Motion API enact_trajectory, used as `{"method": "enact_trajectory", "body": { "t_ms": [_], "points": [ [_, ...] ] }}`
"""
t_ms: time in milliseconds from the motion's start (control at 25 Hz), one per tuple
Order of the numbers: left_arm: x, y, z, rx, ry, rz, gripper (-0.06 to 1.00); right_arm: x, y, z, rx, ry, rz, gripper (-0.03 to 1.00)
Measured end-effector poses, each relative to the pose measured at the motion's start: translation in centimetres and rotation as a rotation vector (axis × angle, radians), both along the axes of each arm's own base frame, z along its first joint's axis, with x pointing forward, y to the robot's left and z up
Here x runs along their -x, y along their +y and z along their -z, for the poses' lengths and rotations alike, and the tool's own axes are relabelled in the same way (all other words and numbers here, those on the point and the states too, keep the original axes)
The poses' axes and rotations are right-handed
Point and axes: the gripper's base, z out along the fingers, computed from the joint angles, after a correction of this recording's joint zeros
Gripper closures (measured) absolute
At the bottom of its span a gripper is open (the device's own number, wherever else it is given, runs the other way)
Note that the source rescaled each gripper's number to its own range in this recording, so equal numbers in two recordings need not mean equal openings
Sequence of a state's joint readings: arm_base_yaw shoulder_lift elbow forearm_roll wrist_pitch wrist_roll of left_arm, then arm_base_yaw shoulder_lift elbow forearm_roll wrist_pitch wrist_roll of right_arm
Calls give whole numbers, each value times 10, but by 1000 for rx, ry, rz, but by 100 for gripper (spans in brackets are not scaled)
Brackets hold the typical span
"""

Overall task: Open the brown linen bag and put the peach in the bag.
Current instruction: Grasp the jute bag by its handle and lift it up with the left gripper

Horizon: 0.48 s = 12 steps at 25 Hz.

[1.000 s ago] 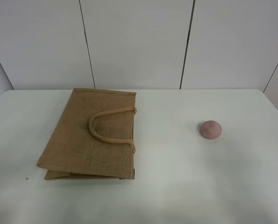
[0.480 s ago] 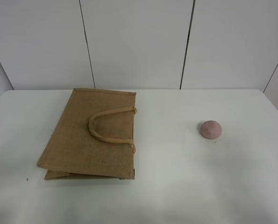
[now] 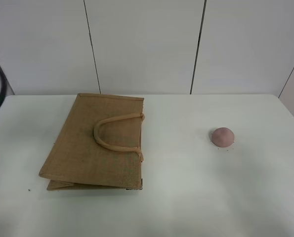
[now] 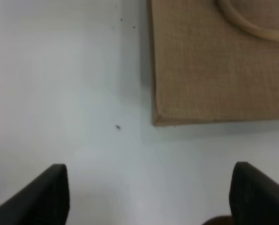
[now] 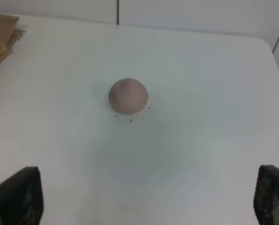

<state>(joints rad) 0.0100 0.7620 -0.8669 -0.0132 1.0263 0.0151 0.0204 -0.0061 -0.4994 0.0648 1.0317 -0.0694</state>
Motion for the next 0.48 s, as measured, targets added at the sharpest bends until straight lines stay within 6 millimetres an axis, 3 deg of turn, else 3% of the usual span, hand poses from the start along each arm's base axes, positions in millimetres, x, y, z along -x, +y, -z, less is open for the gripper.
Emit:
{"method": "enact_trajectory", "body": {
  "t_ms": [200, 480],
  "points": [
    [-94, 1, 6, 1, 119, -4, -5, 0, 0, 0, 0, 0, 0, -3],
    [-209, 2, 47, 3, 272, -3, -5, 0, 0, 0, 0, 0, 0, -3]
  ]
}}
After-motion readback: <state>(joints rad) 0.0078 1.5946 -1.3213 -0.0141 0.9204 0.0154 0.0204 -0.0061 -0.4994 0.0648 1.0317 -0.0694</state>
